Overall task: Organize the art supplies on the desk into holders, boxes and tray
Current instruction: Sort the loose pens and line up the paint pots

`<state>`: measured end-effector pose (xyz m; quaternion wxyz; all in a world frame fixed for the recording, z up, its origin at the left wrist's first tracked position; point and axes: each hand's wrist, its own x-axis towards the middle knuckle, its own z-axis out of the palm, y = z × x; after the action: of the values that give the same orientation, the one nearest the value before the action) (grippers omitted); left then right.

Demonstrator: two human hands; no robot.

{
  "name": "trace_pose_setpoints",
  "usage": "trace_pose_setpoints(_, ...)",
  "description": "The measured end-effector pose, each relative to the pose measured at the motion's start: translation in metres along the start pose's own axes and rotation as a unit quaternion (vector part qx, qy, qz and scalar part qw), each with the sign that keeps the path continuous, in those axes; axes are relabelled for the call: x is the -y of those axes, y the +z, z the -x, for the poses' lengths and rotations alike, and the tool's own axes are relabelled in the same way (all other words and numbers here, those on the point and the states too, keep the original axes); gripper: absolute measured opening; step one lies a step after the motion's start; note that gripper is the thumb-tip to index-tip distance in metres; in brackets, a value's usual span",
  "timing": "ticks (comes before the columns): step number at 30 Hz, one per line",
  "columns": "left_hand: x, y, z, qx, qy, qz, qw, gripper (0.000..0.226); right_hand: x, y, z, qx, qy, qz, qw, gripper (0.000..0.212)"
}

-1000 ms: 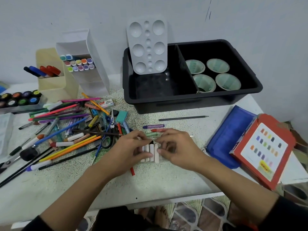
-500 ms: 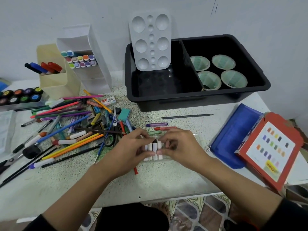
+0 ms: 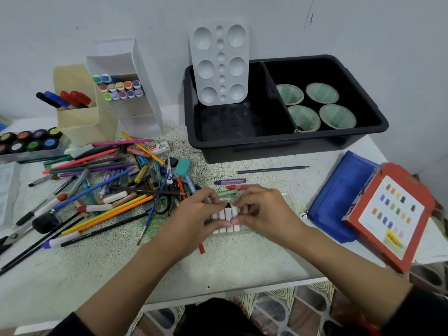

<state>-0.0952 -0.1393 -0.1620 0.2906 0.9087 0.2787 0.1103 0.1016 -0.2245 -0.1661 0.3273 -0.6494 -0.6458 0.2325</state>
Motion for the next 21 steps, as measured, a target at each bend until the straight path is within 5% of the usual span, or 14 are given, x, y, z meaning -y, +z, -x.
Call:
trace_pose_setpoints(8, -0.004, -0.022, -0.016, -0.078, -0.044, 0.02, 0.996, 0.03, 0.002, -0.017, -0.008, -0.046, 0.037, -0.013, 0.998, 0.001)
trace_pose_setpoints(12, 0.001, -0.025, -0.039, -0.09, -0.039, -0.071, 0.993, 0.028, -0.001, -0.026, -0.018, -0.07, -0.006, 0.084, 0.994, 0.009)
trace_pose_setpoints(21, 0.007, -0.014, -0.062, -0.065, -0.037, -0.164, 0.984, 0.023, -0.008, -0.027, -0.039, 0.014, -0.033, 0.21, 0.977, 0.014)
